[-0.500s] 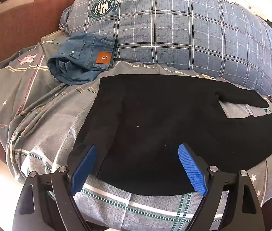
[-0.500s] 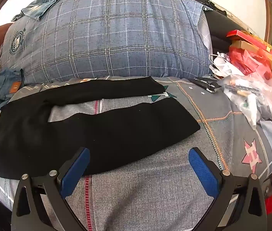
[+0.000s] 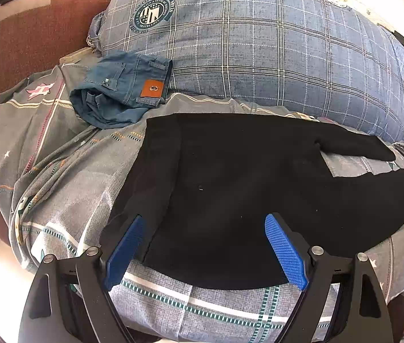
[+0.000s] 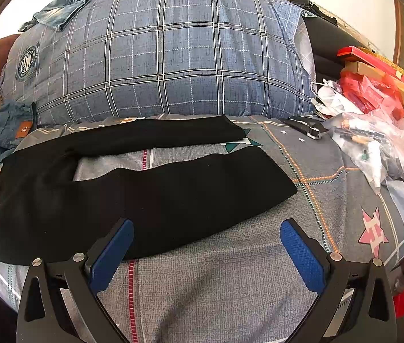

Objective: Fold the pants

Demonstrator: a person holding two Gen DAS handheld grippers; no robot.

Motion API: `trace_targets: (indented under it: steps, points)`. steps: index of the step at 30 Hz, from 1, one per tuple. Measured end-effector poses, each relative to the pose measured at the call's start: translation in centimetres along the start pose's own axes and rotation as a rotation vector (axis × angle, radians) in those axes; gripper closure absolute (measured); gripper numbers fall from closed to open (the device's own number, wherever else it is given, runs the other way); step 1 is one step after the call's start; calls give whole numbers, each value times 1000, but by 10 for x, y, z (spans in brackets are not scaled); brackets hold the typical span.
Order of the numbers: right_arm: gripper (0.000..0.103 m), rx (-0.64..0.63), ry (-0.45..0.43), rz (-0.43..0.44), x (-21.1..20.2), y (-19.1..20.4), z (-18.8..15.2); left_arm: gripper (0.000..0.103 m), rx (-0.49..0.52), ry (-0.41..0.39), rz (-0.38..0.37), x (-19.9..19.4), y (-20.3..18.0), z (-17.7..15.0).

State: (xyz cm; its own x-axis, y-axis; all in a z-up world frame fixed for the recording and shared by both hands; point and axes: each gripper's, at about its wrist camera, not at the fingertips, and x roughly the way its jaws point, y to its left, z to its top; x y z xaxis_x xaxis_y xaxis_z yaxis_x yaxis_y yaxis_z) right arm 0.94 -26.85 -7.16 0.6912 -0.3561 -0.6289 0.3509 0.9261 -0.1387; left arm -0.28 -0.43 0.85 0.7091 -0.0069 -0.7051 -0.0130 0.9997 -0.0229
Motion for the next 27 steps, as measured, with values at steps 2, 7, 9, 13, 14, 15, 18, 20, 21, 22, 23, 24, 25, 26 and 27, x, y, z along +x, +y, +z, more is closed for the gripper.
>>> trace_targets:
  steps: [2, 7, 9, 13, 14, 15, 18, 20, 21, 22, 23, 24, 25, 26, 27]
  points:
    - [0, 1, 0, -1, 0, 0, 0, 16, 1, 0, 1, 0, -1, 1]
    - [0, 3, -3, 0, -1, -1, -1, 16, 0, -4, -1, -1, -1, 0]
    - [0, 4, -3, 0, -1, -2, -1, 16, -1, -6, -2, -2, -1, 0]
    - [0, 8, -3, 1, -1, -3, -1, 16, -4, -10, -6, -4, -3, 1]
    - [0, 9, -3, 2, -2, -3, -1, 16, -3, -10, -6, -4, -4, 2]
    - [0, 9, -3, 3, -2, -4, -1, 16, -7, -13, -11, -5, -4, 3]
    - [0, 10, -4, 4, -2, -5, -2, 16, -14, -16, -20, -7, -4, 4]
    - [0, 10, -4, 3, -2, -5, -2, 16, -5, -2, -11, -7, -6, 4]
    - [0, 11, -4, 4, -2, -5, -2, 16, 8, 15, 2, -7, -6, 4]
    - [0, 12, -3, 3, -1, -5, -2, 16, 12, 22, 7, -6, -6, 5]
    - [0, 13, -4, 4, -2, -5, -2, 16, 11, 22, 7, -6, -7, 6]
    - [0, 14, -4, 4, -2, -5, -2, 16, 28, 36, 25, -6, -7, 4]
    - [0, 14, -4, 4, -2, -6, -2, 16, 29, 33, 25, -6, -7, 4]
    - [0, 14, -4, 4, -2, -6, -2, 16, 29, 22, 23, -6, -7, 4]
    - [0, 13, -5, 4, -2, -6, -2, 16, 29, 21, 23, -6, -7, 4]
